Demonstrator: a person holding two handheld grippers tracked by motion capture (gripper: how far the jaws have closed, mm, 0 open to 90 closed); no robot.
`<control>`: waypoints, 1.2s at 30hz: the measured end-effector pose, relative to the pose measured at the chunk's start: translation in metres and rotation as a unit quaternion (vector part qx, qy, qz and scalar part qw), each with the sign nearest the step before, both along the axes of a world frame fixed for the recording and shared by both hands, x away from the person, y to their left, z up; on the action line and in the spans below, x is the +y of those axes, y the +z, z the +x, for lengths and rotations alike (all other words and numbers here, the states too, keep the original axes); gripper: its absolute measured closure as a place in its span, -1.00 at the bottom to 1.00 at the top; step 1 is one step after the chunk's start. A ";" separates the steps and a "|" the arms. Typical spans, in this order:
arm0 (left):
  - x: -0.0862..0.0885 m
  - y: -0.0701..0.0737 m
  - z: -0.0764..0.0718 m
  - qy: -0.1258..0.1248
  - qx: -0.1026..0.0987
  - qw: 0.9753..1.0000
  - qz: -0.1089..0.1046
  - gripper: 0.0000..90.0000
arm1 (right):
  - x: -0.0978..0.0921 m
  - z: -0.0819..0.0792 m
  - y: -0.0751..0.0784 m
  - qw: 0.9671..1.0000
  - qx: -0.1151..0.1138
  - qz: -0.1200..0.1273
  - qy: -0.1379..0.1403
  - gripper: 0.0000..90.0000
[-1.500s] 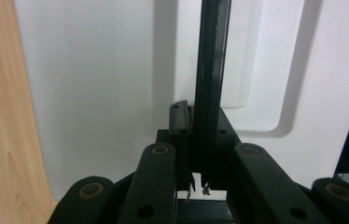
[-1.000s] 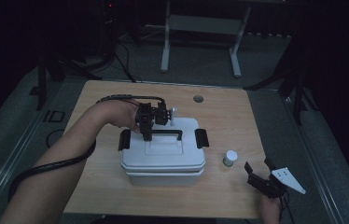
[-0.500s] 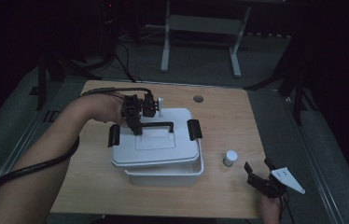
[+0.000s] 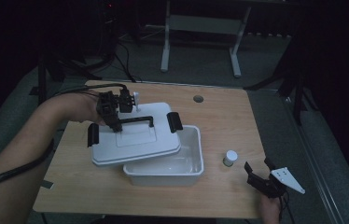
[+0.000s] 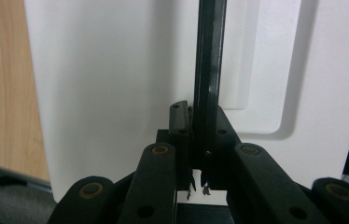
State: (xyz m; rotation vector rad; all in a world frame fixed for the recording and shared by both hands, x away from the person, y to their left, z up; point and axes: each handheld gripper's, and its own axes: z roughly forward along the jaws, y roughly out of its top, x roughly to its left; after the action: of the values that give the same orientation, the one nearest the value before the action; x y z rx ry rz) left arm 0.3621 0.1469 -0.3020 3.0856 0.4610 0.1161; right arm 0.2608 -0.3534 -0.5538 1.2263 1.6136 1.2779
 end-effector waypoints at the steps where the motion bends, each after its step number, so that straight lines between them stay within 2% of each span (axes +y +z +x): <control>1: 0.005 0.000 -0.001 0.006 -0.001 1.000 -0.001 0.85 | 0.000 0.000 0.000 1.000 0.001 0.001 0.000 -0.69; 8: 0.040 0.003 -0.007 0.041 -0.003 0.999 0.000 0.85 | 0.000 0.000 0.000 1.000 0.002 0.001 -0.002 -0.69; 12: 0.061 0.003 -0.009 0.066 -0.003 0.998 -0.014 0.85 | 0.000 0.000 0.000 1.000 0.002 0.004 -0.003 -0.69; 15: 0.077 0.001 -0.012 0.082 -0.004 0.997 -0.014 0.85 | 0.000 0.000 0.000 1.000 0.002 0.003 -0.003 -0.69; 24: 0.124 -0.009 -0.018 0.137 -0.006 0.990 -0.014 0.85 | 0.000 0.000 0.000 1.000 0.001 0.000 -0.002 -0.69; 29: 0.141 -0.018 -0.019 0.158 -0.002 0.987 -0.007 0.85 | 0.001 0.000 0.000 1.000 0.002 -0.001 -0.003 -0.69; 36: 0.159 -0.035 -0.020 0.185 0.002 0.982 -0.026 0.85 | 0.001 0.000 0.000 1.000 0.003 -0.003 -0.002 -0.69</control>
State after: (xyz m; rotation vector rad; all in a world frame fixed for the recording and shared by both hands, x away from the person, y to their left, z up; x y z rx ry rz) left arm 0.3423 0.3062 -0.3369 2.9126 1.0142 0.0994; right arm 0.2610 -0.3523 -0.5536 1.2306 1.6175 1.2657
